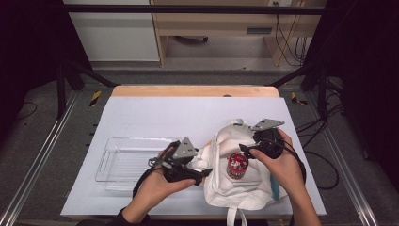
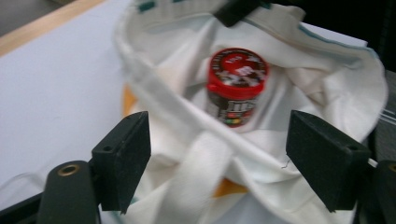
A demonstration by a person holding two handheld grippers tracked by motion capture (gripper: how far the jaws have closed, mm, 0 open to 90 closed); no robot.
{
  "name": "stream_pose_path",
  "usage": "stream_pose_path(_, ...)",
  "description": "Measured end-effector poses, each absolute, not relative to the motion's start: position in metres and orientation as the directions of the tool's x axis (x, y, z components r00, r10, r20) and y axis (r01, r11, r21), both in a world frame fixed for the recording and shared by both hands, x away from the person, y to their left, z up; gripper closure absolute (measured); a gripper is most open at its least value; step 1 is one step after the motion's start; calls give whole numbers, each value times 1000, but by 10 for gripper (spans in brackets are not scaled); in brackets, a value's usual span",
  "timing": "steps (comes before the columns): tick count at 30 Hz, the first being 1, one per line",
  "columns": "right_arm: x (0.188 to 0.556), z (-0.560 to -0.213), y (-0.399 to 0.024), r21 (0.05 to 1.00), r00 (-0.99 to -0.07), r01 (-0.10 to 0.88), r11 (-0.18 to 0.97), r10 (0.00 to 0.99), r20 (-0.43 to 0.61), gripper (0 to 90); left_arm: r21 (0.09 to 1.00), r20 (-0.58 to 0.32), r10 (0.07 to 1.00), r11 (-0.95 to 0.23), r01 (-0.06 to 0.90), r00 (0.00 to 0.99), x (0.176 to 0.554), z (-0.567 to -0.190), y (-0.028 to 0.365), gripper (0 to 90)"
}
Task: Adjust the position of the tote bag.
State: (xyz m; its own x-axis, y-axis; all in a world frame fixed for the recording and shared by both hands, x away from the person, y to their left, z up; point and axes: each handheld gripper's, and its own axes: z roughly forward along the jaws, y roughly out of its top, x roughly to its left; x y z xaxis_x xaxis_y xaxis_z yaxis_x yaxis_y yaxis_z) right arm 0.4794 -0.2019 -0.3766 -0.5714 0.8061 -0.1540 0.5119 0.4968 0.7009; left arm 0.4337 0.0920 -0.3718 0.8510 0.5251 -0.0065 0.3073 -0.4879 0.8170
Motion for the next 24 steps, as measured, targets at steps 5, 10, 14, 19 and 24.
stream_pose_path(5, 476, -382, -200, 690, -581, 524, 499, 802, -139, 162, 812, 26, 607, -477, 337, 794, 447, -368, 120, 159)
stream_pose_path(10, 473, -380, -199, 690, -597, 517, 507, 791, -135, 139, 805, 27, 643, -468, 364, 765, 456, -371, 137, 153)
stream_pose_path(14, 471, -380, -199, 685, -610, 509, 522, 780, -141, 128, 800, 26, 655, -467, 377, 755, 460, -374, 144, 151)
stream_pose_path(19, 470, -381, -202, 688, -610, 510, 516, 781, -135, 127, 803, 27, 670, -457, 383, 742, 463, -373, 154, 145)
stream_pose_path(24, 468, -380, -202, 681, -625, 510, 525, 771, -126, 140, 806, 27, 689, -444, 393, 724, 466, -373, 163, 142)
